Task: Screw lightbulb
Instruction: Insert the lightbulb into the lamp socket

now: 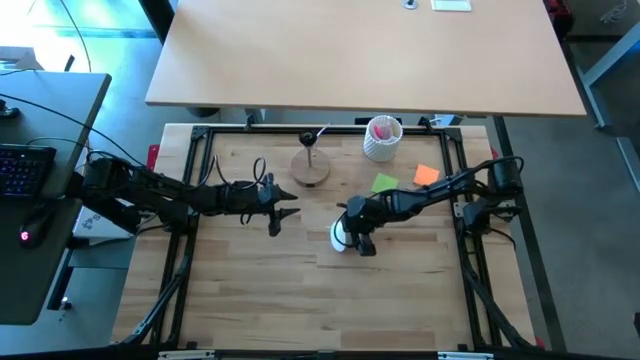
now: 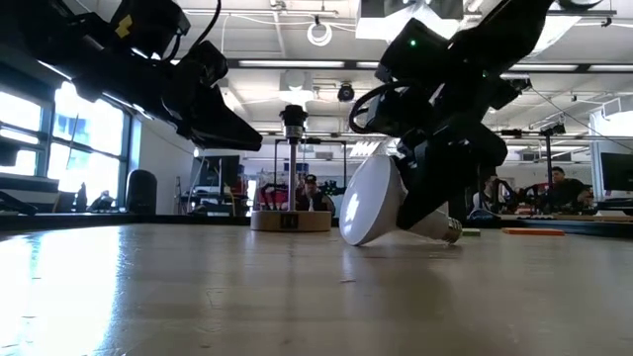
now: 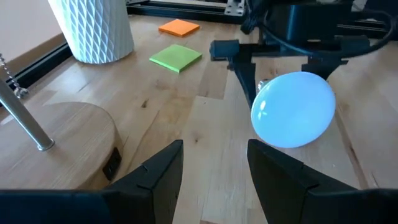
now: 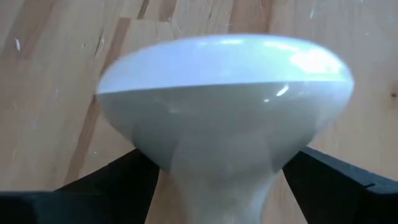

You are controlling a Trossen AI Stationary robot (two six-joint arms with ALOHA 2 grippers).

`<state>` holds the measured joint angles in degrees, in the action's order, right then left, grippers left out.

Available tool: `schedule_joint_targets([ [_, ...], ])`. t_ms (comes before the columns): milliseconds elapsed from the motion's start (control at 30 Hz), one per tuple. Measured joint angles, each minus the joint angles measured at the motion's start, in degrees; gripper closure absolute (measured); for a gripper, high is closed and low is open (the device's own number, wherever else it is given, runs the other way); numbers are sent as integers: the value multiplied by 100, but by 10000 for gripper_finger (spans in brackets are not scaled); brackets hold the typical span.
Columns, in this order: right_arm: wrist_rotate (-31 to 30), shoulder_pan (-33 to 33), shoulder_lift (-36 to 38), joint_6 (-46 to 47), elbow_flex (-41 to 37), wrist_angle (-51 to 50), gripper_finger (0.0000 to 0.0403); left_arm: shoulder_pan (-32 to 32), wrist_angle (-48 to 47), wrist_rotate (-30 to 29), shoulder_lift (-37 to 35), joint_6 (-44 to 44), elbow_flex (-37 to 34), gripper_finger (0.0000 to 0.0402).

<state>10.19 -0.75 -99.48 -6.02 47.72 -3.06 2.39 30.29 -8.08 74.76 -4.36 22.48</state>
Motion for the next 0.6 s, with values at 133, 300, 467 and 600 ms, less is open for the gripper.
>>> schedule_joint_targets([
  [133,104,2,-137,0,0,107,84,51,-1,-2,-2,-37,0,227],
  [300,314,1,-315,104,0,389,84,61,2,-2,-2,-96,0,227],
  [467,335,0,-365,107,0,526,84,60,7,-2,-2,-96,0,227],
  [600,334,1,-365,193,0,644,85,60,1,-2,-2,-101,0,227],
])
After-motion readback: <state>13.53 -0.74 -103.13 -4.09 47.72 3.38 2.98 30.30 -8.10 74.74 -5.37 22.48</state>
